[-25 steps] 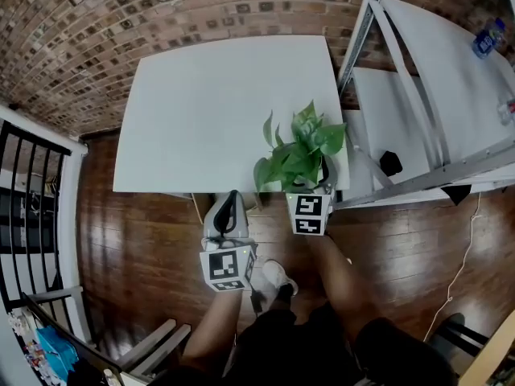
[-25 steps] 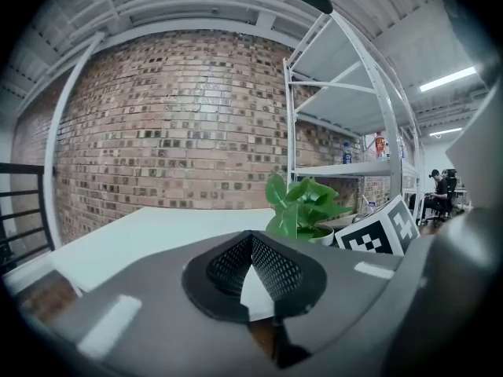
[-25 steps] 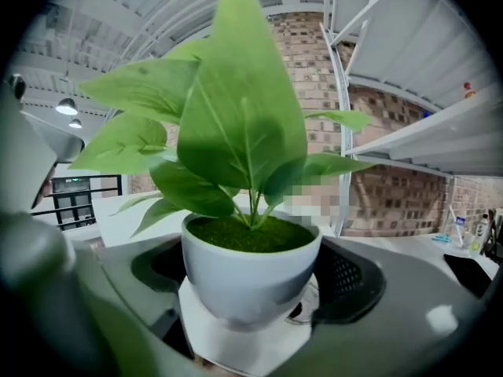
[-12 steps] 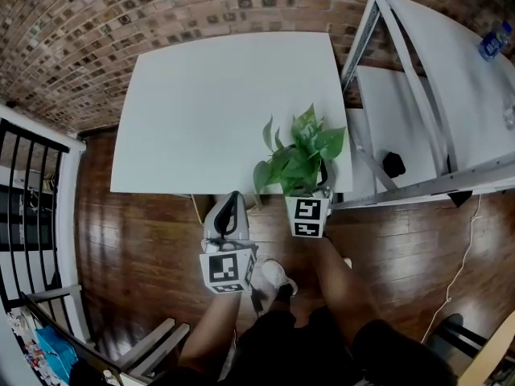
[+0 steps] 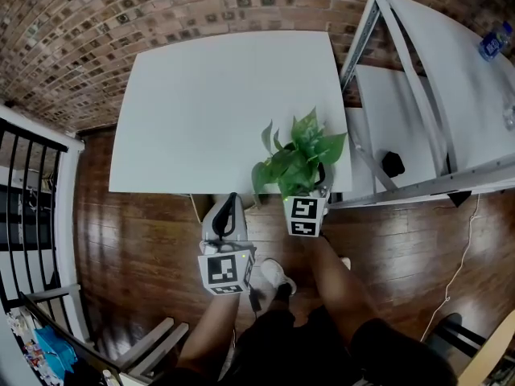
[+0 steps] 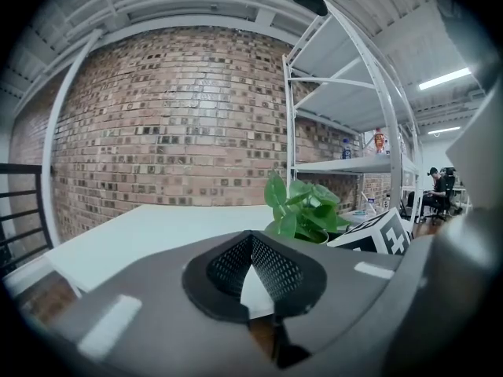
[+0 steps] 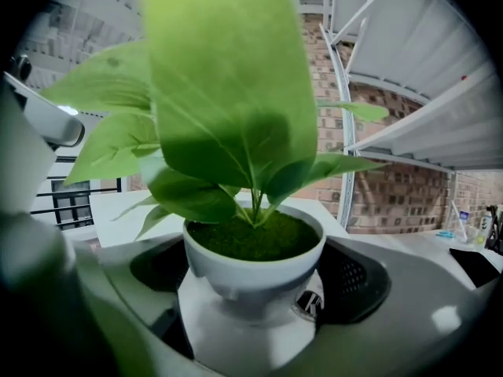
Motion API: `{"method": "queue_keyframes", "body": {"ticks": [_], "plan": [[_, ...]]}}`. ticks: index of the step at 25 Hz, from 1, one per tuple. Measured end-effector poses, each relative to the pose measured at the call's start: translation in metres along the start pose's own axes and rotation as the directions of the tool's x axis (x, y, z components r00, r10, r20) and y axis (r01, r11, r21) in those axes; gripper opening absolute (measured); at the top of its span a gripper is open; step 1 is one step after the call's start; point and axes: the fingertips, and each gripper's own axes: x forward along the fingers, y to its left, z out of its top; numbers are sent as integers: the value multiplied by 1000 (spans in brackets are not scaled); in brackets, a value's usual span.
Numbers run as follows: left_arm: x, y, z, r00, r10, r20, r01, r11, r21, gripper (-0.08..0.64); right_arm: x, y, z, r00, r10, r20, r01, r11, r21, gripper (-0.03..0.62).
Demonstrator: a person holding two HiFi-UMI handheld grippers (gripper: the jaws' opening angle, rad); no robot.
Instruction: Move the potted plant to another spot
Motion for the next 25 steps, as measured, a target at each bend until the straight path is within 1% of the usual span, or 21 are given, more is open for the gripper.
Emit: {"method": "queue_keyframes", "body": {"ticks": [3, 6, 8, 9, 11, 12, 13, 14, 16, 17, 18, 19, 22, 25], "plan": [[0, 0, -2, 1000, 4, -5, -4, 1000, -7, 15, -10, -2, -2, 1000, -16, -8, 16, 1000, -3, 515], [-3, 0, 2, 1000, 17, 0, -17, 1000, -16, 17, -38, -7, -3, 999, -28, -28, 29, 999, 23, 515], [-8, -6, 9, 1000, 25, 3, -25, 999, -24, 17, -68, -10, 2, 999, -19, -39, 20, 999, 33, 515], [-12, -9, 12, 1000, 29, 3, -29, 999, -34, 17, -85, -11, 9, 999, -8, -32, 9, 1000, 26, 491], [-20, -16, 23, 999, 44, 12, -43, 997, -57, 17, -120, -11, 39, 1000, 13, 26, -13, 1000, 3, 410], [-24, -20, 29, 998, 50, 24, -49, 997, -62, 17, -134, -11, 57, 998, 23, 63, -22, 1000, -8, 349], [-28, -24, 34, 998, 53, 38, -51, 997, -60, 15, -144, -11, 74, 995, 30, 99, -28, 999, -22, 301], [-31, -29, 38, 997, 52, 50, -49, 998, -50, 17, -153, -11, 89, 991, 33, 128, -28, 999, -39, 237], [-37, -42, 45, 997, 48, 66, -46, 999, -20, 15, -164, -12, 109, 986, 26, 163, -17, 998, -55, 119], [-39, -47, 50, 996, 45, 71, -44, 999, -10, 15, -168, -14, 115, 985, 19, 172, -11, 999, -45, 39], [-40, -54, 57, 996, 39, 76, -39, 999, -9, 15, -170, -16, 121, 984, 11, 176, -6, 1000, -28, 10], [-40, -60, 65, 996, 32, 85, -32, 999, -9, 16, -172, -19, 127, 984, 6, 181, -4, 1000, -13, 2], [-42, -77, 88, 993, 19, 115, -19, 1000, 1, 16, -181, -24, 147, 980, 15, 198, -13, 1000, -10, 2], [-48, -83, 95, 993, 37, 116, -40, 999, 23, 15, -191, -23, 159, 979, 49, 200, -47, 999, -15, 2]]}}
